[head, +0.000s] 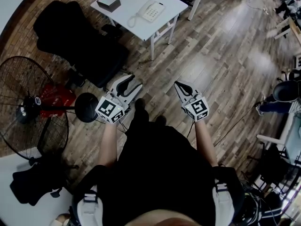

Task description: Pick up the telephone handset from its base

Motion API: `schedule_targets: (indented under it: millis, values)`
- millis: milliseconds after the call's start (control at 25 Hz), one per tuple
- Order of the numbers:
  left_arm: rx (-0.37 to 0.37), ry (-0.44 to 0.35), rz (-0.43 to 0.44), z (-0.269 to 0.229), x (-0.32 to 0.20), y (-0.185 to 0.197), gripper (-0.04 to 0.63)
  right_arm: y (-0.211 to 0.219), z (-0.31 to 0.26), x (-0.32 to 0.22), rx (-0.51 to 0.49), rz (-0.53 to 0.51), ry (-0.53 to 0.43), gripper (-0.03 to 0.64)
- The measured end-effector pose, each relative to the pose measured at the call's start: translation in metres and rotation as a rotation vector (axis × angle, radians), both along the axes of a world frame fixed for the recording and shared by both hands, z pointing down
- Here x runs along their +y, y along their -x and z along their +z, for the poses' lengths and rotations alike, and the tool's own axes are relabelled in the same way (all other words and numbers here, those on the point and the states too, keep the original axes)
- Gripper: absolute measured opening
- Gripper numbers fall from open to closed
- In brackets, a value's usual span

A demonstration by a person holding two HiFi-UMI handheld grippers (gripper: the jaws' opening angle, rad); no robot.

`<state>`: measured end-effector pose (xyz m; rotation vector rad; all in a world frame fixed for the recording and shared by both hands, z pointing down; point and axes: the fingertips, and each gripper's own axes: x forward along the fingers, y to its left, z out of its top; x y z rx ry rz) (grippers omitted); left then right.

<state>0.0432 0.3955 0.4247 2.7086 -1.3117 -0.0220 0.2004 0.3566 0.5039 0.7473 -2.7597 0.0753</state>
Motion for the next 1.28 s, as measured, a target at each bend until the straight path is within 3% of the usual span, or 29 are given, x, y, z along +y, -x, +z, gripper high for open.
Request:
schedule_targets:
  millis: [160, 280, 760, 1280]
  values:
    - [0.018, -0.006, -0.014, -0.003, -0.011, 0.009, 0.373, 0.005, 0.003, -0.006, 0.011, 0.001, 0.006, -0.002]
    - [-0.016, -0.002, -0.019, -0.002, -0.016, 0.014, 0.418, 0.009, 0.005, -0.009, 0.020, -0.002, 0.010, -0.002]
    - [-0.039, 0.022, -0.041, 0.010, -0.041, 0.043, 0.425, 0.027, 0.015, -0.034, 0.036, 0.013, 0.037, -0.002]
    - [-0.028, -0.007, -0.030, 0.005, -0.100, 0.093, 0.425, 0.058, 0.013, -0.083, 0.056, 0.064, 0.015, -0.002]
